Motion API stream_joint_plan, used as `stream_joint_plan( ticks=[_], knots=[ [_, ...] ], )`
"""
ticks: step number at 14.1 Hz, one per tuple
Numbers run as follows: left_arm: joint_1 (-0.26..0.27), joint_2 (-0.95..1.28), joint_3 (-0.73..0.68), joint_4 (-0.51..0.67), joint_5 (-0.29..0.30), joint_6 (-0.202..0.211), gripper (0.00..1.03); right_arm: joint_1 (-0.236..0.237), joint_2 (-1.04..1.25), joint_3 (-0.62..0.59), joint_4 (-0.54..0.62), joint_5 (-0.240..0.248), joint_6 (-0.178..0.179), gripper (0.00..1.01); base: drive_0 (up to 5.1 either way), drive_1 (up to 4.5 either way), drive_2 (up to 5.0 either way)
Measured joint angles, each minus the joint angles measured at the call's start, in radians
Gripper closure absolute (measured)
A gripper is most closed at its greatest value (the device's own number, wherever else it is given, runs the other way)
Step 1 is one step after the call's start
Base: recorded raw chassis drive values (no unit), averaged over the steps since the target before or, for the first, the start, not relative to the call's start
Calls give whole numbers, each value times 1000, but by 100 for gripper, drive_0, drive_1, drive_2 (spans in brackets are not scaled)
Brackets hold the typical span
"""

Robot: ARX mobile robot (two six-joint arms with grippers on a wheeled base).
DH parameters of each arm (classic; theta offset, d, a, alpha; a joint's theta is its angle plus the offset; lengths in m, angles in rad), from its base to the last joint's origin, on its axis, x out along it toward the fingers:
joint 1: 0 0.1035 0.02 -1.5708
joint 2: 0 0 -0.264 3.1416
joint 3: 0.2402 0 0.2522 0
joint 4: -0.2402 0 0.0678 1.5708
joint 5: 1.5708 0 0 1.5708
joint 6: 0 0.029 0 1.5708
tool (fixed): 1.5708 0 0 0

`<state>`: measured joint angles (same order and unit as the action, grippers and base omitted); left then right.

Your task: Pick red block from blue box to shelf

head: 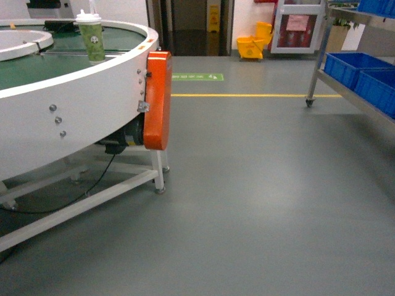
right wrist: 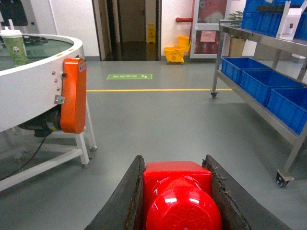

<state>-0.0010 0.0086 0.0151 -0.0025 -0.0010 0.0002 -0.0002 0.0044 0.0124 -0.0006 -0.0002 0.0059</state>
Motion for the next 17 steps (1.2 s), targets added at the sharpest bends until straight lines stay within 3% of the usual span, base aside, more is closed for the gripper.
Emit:
stream_joint_plan(
  ticks=[14,17],
  knots=[
    [0,0,0,0,0,0,5,0,0,0,-3,0,0,73,1,425,-423],
    [2,0,0,-1,0,0,5,0,0,0,-3,0,0,73,-140,-140,-140]
  ],
)
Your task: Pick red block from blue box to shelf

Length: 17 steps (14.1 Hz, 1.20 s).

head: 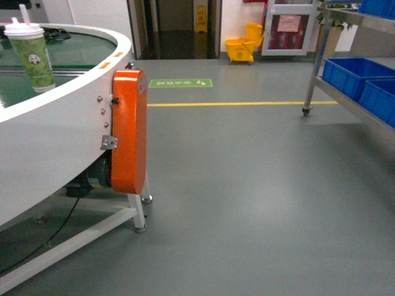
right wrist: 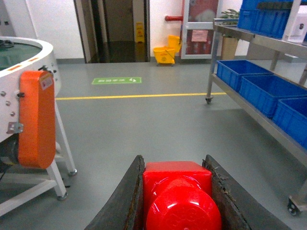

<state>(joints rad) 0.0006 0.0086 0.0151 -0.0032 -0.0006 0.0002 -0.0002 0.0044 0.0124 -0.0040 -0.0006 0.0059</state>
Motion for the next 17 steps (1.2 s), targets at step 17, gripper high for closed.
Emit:
stream_joint_plan(
  ticks=[17],
  knots=[
    [0,0,0,0,0,0,5,0,0,0,-1,0,0,73,-140,-140,-140]
  ],
)
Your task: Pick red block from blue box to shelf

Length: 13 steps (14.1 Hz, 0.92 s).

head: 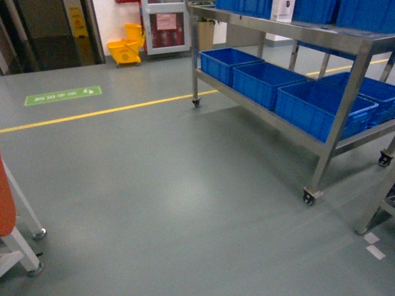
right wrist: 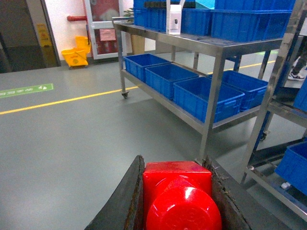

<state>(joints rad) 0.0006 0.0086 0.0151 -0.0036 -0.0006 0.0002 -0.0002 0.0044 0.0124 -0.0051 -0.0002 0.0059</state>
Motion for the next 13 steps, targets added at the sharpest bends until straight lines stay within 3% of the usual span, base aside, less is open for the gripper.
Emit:
stream_joint_plan(
  ticks=[13],
  knots=[
    [0,0,0,0,0,0,5,0,0,0,0,0,0,73,-149,-149,-149]
  ],
)
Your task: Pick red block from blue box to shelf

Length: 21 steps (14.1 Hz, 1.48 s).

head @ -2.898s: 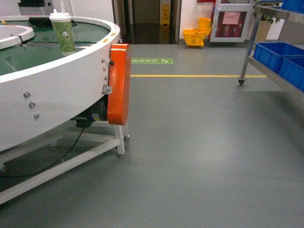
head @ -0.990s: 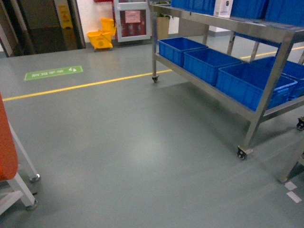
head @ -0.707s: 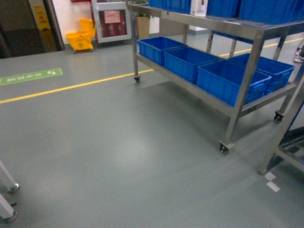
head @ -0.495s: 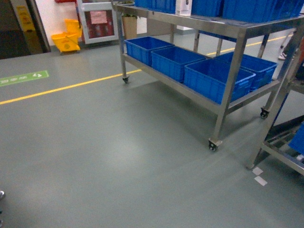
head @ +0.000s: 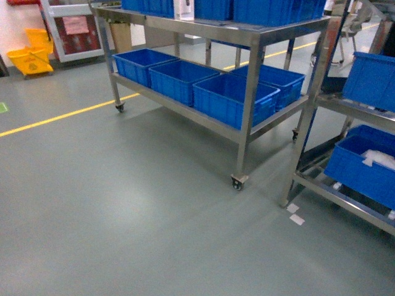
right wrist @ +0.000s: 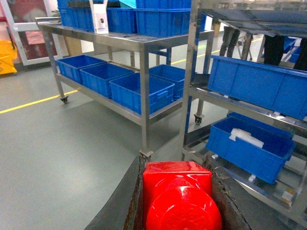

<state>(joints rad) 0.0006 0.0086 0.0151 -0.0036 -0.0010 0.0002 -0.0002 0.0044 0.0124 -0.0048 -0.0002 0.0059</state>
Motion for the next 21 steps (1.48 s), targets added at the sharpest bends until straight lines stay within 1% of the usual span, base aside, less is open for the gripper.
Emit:
stream_joint_plan(
  ticks=[21],
  knots=[
    [0,0,0,0,0,0,5,0,0,0,0,0,0,73,-144,-144,-144]
  ],
)
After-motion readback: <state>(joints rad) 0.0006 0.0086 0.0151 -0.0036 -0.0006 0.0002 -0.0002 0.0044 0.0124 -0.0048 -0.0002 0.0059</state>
